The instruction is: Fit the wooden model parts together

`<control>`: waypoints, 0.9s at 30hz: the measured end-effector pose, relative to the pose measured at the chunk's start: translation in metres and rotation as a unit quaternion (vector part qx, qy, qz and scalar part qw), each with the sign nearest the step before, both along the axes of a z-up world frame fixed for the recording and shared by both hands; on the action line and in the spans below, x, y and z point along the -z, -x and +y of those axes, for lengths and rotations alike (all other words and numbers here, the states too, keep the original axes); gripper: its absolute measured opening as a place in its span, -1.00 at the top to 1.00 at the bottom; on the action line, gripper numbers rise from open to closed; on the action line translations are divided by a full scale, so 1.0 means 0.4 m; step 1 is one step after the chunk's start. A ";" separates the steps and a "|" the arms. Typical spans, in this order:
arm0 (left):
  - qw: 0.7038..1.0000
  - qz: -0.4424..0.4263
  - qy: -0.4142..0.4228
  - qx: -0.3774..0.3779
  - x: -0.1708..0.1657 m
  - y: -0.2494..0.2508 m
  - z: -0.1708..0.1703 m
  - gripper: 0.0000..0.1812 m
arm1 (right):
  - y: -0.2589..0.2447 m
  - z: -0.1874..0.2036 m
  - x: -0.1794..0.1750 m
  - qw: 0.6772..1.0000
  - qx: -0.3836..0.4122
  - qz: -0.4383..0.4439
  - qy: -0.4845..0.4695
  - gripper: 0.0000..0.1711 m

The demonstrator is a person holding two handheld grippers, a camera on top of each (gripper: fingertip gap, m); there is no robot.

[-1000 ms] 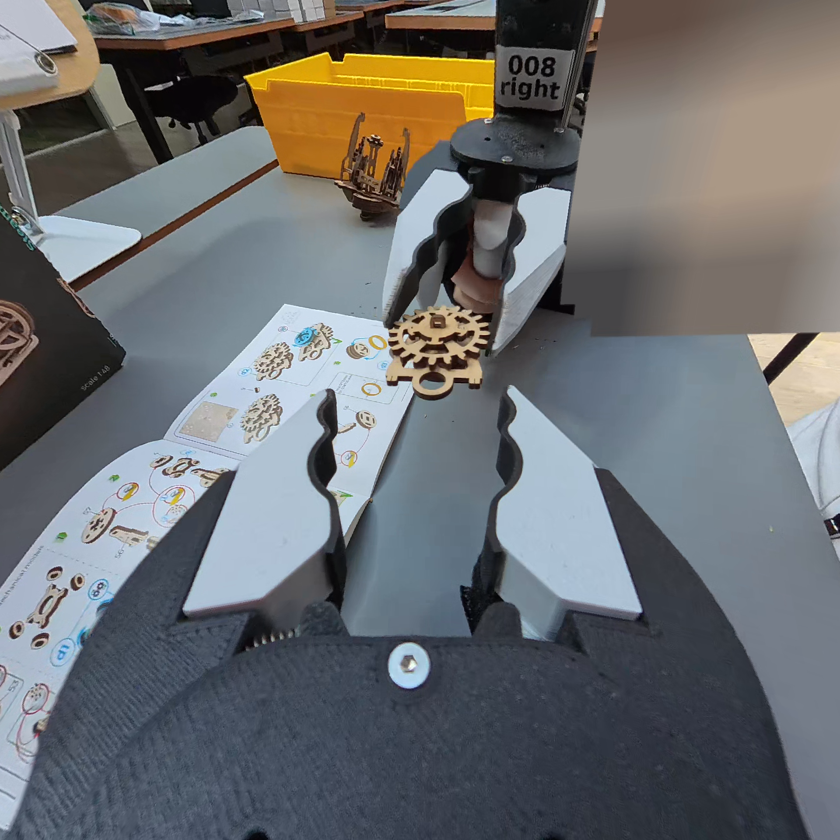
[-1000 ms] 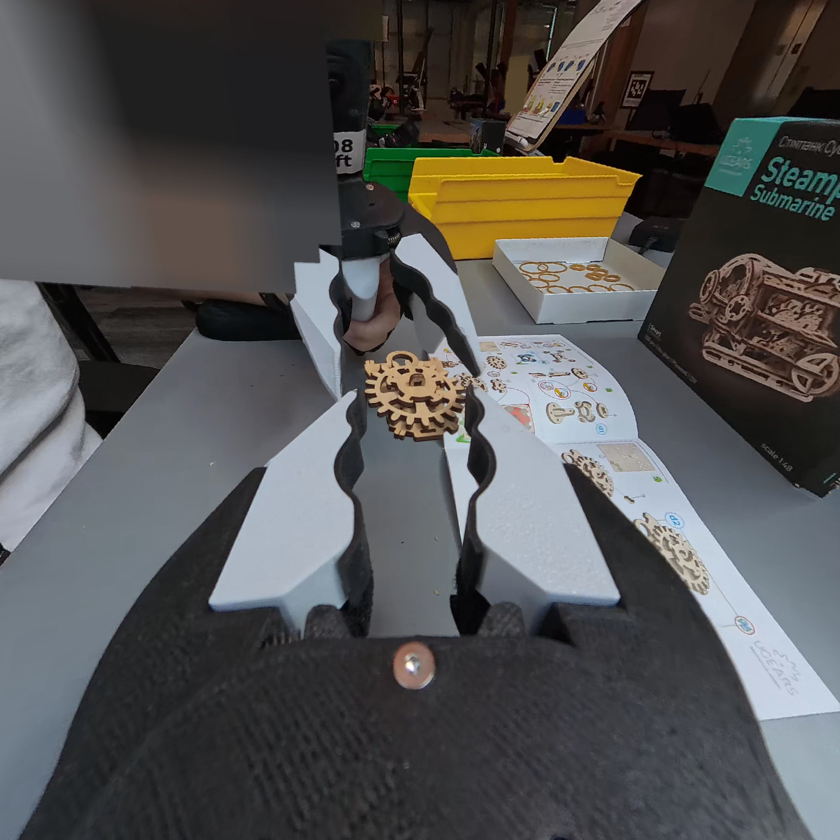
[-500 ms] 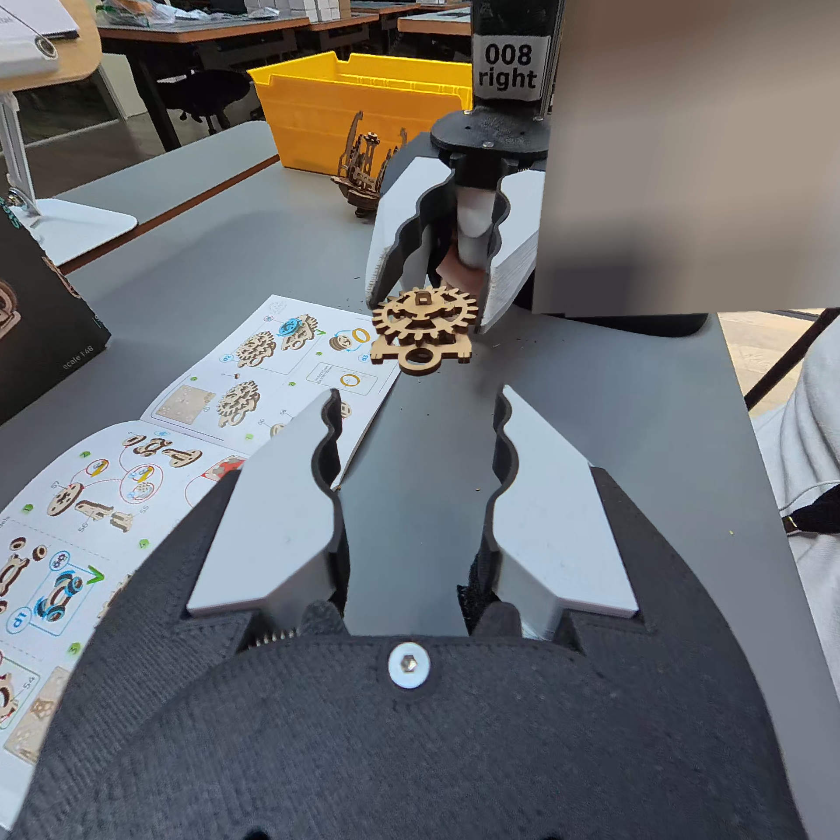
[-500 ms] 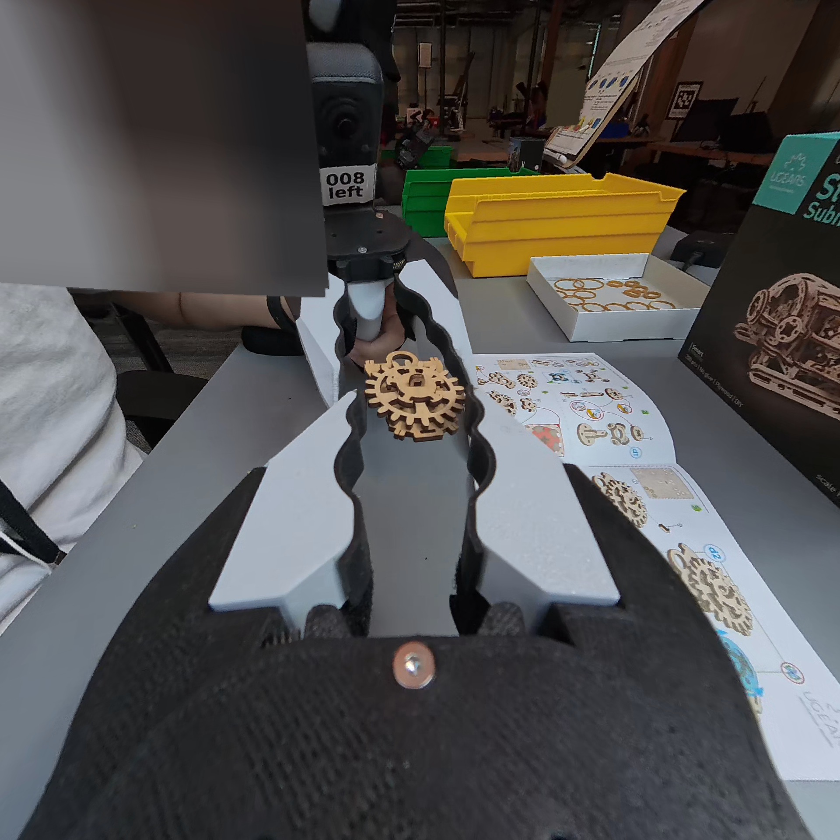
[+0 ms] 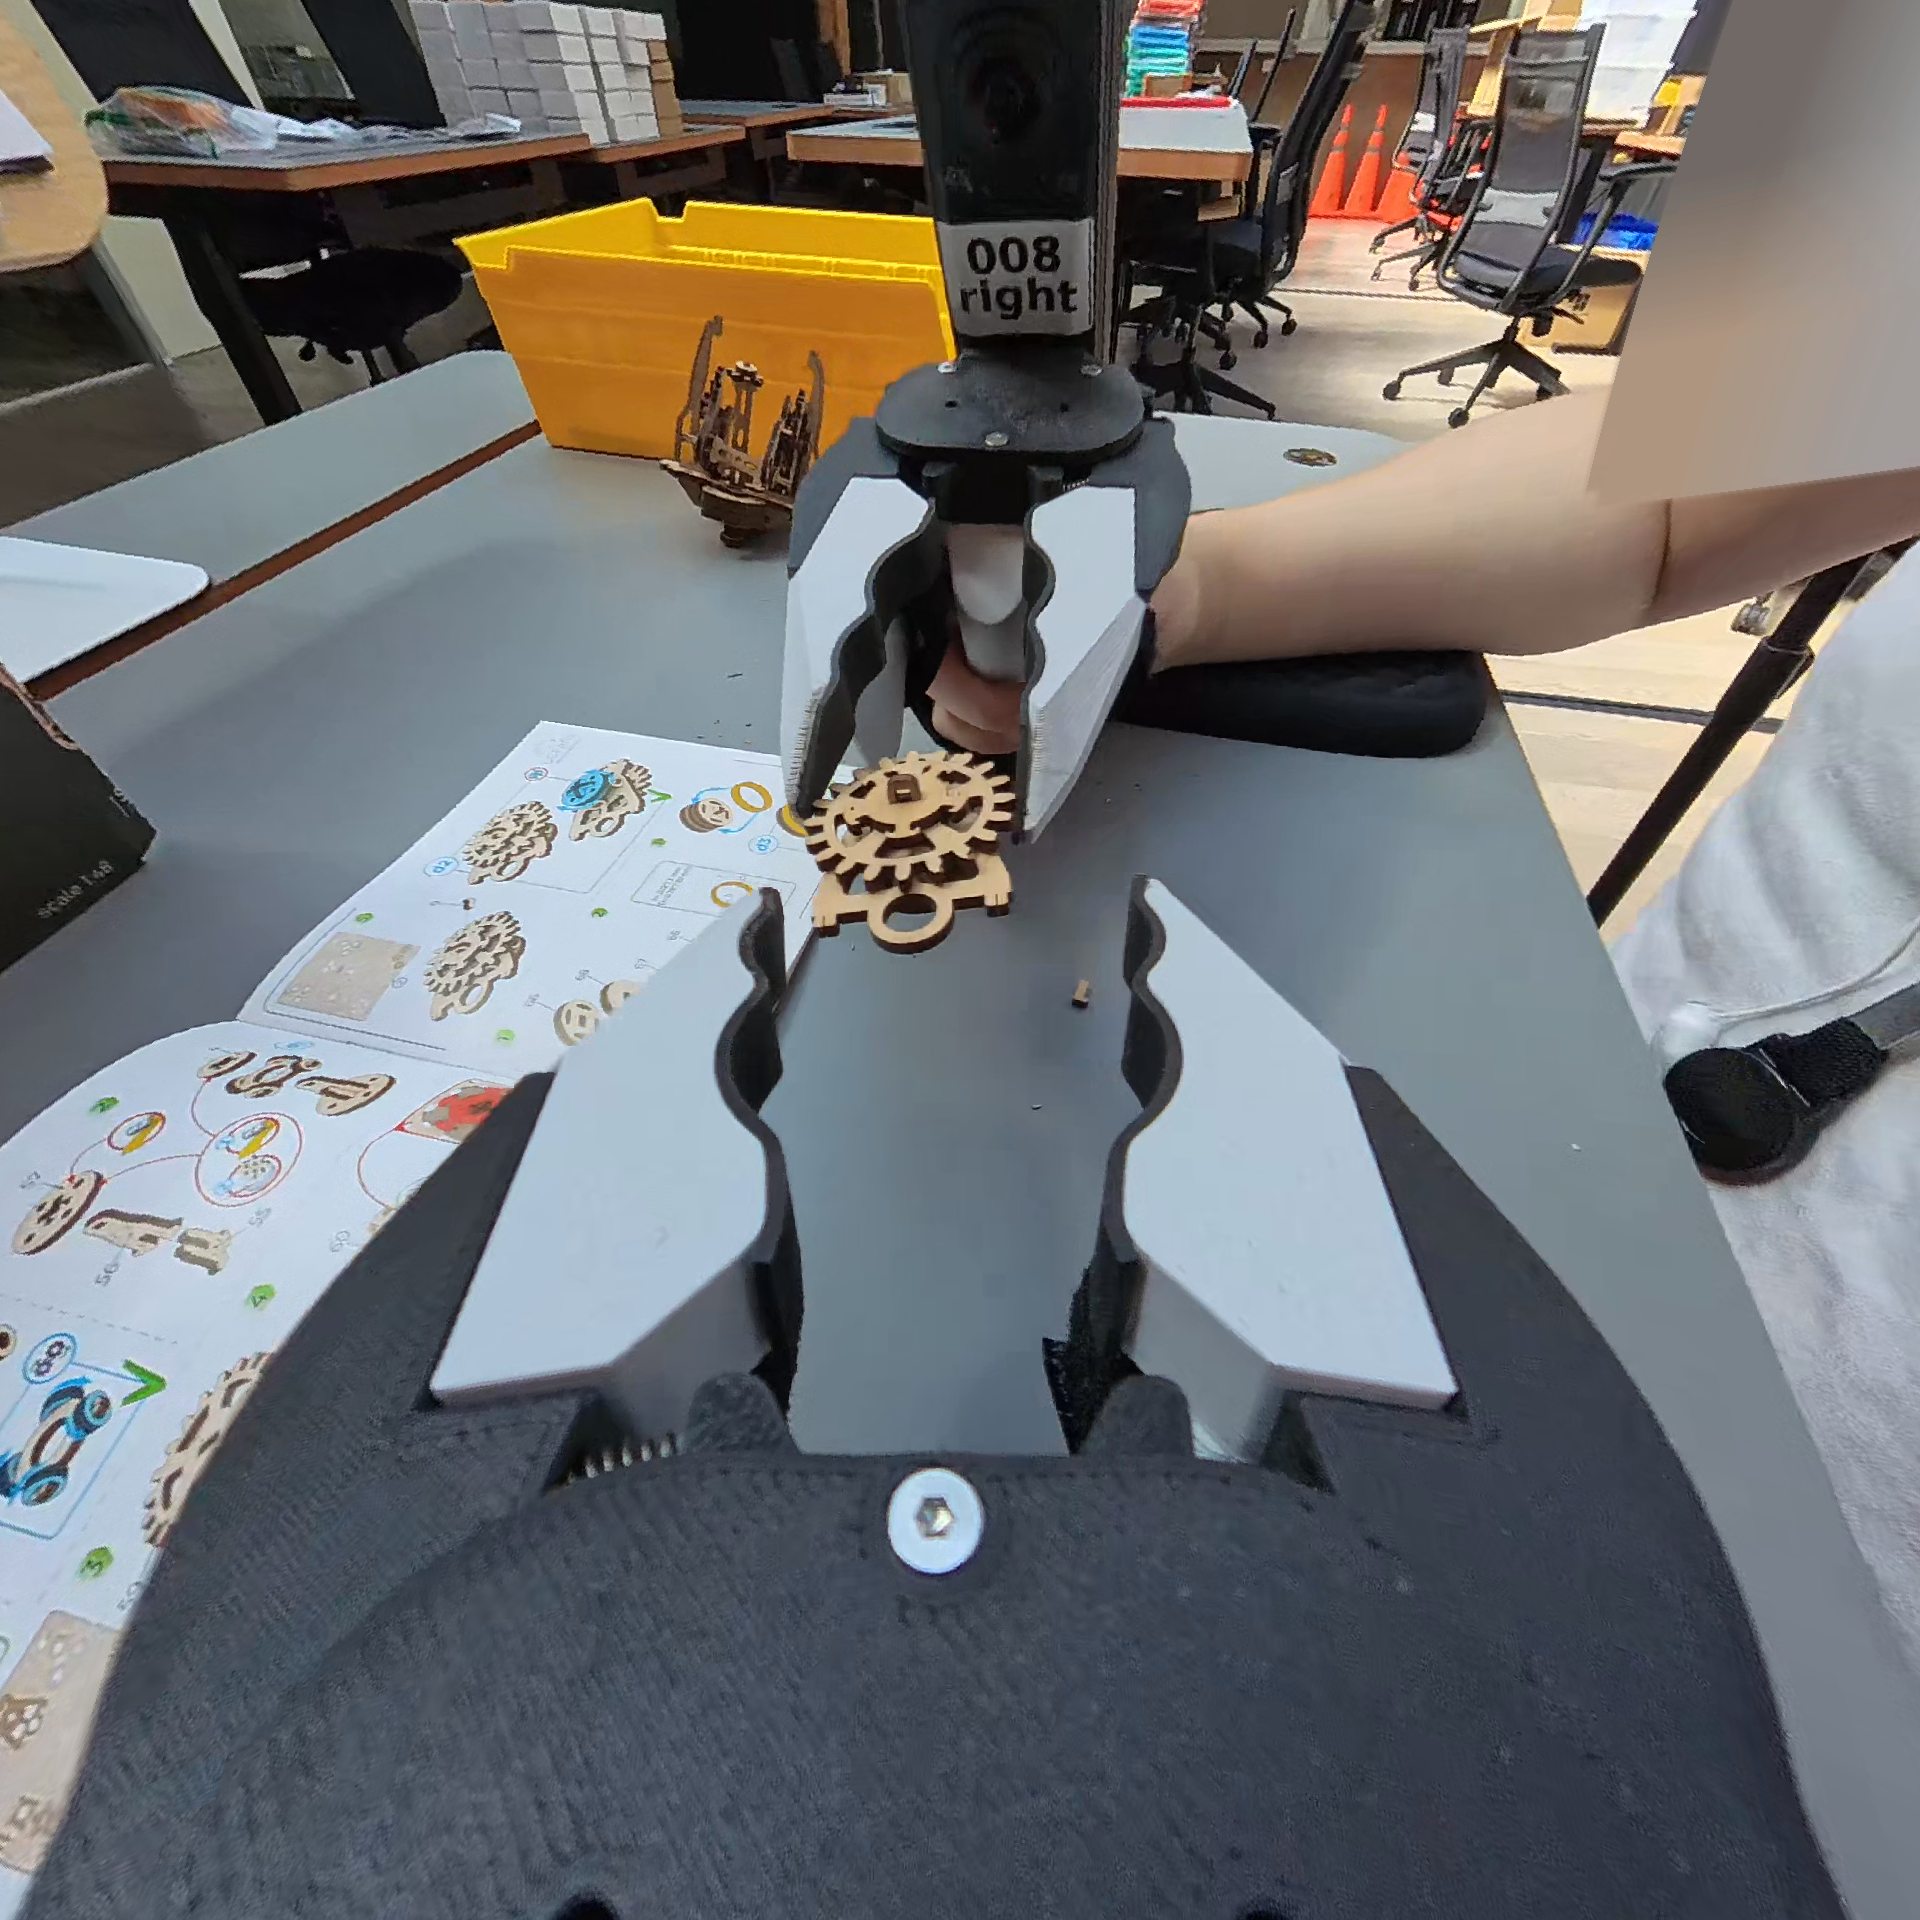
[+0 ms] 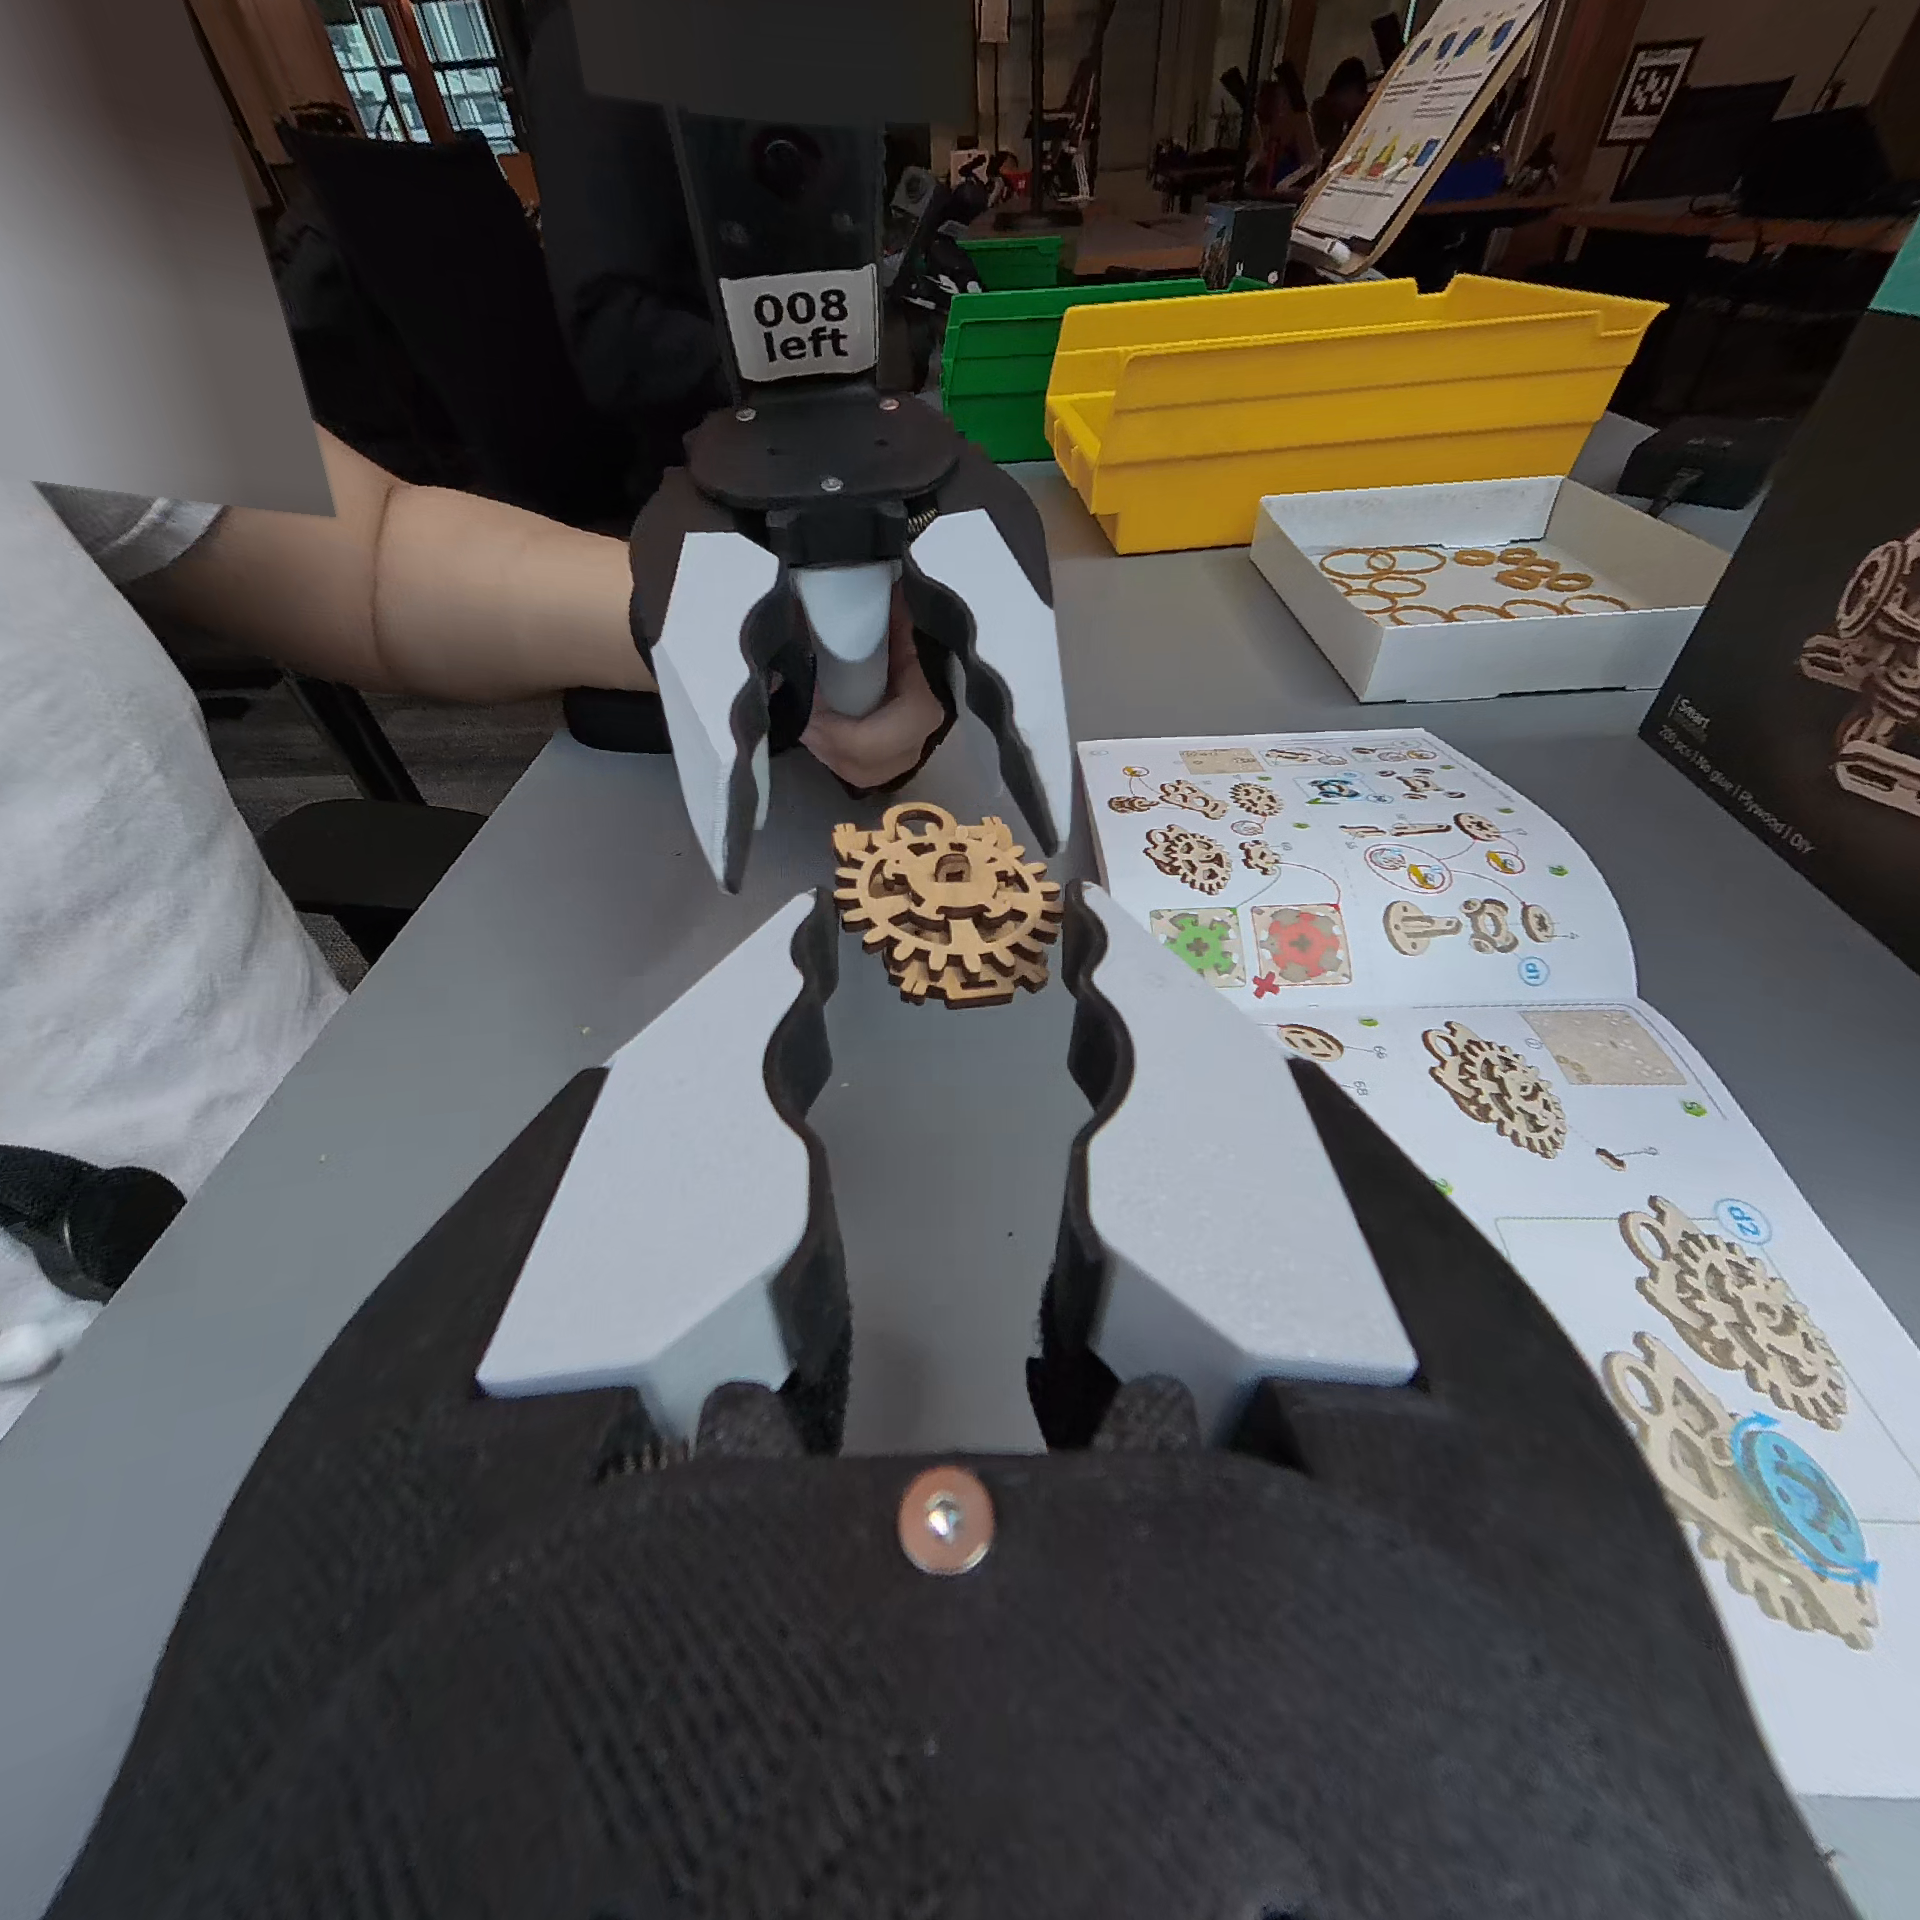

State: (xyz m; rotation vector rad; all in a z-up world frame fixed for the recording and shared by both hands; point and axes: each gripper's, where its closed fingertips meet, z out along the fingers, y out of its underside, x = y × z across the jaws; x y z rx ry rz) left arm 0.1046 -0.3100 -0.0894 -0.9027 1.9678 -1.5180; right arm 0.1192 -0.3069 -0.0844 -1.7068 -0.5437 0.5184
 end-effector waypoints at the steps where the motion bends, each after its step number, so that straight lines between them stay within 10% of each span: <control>1: 1.000 -0.011 0.005 -0.004 -0.011 0.003 0.004 0.27 | -0.007 0.000 -0.002 1.000 0.008 0.001 -0.003 0.50; 27: 0.996 0.027 -0.074 -0.034 0.064 0.001 0.016 0.31 | -0.011 0.018 0.013 0.998 0.015 -0.052 -0.013 0.51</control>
